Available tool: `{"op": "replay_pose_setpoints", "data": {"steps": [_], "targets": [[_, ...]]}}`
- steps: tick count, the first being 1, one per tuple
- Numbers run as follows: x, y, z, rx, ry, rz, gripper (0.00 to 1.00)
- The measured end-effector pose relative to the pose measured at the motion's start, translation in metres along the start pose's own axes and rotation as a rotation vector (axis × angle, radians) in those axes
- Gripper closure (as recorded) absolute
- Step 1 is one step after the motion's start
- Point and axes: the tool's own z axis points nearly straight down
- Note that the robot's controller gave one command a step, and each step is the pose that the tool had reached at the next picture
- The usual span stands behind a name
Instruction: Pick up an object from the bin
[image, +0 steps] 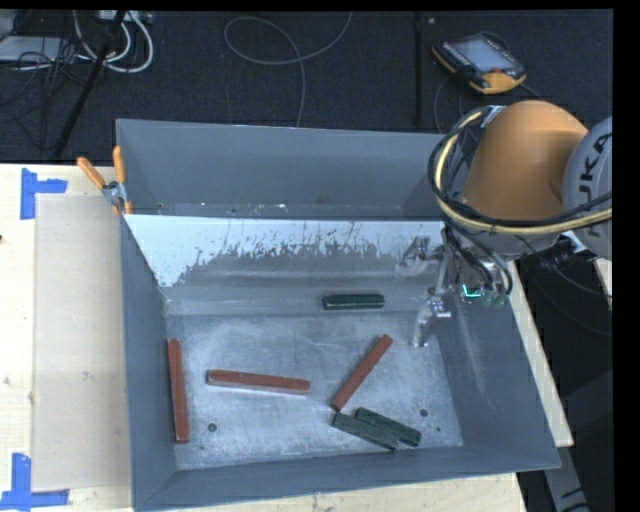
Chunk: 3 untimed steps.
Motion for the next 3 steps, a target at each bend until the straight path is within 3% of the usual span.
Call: {"op": "replay_pose_setpoints", "data": {"steps": [1,2,3], "targets": [[-0.002,0.000,-0.004,0.001,-0.008,-0.001,0.00],[0.008,0.004,0.038,0.001,-0.015,-0.011,0.00],[0.006,0.009,0.081,0.001,-0.007,-0.177,0.00]]}}
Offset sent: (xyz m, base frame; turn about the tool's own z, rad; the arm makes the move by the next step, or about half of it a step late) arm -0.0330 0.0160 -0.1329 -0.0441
